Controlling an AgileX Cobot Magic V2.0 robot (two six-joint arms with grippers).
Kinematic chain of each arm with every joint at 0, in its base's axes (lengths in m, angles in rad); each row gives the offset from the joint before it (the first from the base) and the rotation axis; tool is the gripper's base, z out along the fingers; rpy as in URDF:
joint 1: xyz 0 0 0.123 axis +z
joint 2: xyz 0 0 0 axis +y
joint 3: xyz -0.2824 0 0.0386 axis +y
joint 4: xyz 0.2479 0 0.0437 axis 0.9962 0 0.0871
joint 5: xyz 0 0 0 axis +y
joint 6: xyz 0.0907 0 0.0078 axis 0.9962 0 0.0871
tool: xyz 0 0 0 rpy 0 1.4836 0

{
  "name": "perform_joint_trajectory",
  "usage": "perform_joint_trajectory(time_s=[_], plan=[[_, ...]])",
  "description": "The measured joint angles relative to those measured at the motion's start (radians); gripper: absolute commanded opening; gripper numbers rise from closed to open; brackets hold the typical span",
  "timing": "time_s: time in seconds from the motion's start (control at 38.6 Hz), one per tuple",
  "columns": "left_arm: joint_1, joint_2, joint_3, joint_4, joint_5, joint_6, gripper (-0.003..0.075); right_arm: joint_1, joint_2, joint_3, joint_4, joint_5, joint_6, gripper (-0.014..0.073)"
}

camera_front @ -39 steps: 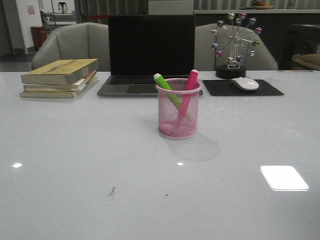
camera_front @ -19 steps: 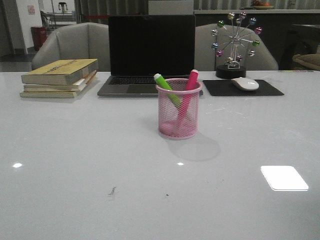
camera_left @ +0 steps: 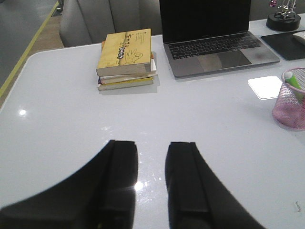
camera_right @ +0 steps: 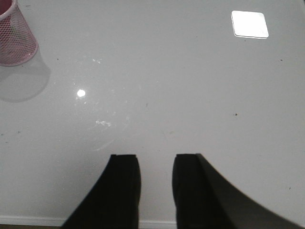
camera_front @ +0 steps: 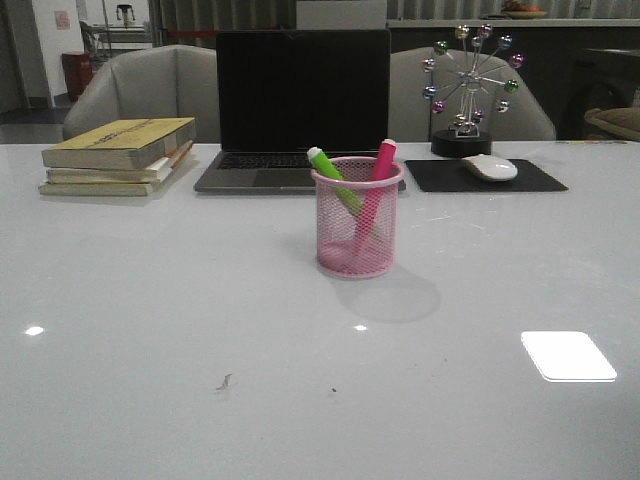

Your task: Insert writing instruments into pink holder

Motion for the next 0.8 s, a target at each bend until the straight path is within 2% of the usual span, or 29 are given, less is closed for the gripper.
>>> perform_joint_trajectory(time_s=[0.57,0.8], plan=[[0.0,0.0,0.0,0.0,-0.002,-0.002,0.0244,0.0,0.0,0.0,0.002,0.0,0.0,0.0058],[0.0,0.0,0.0,0.0,-0.005,-0.002,0.0244,0.0,0.0,0.0,0.028,0.0,0.0,0.0049]])
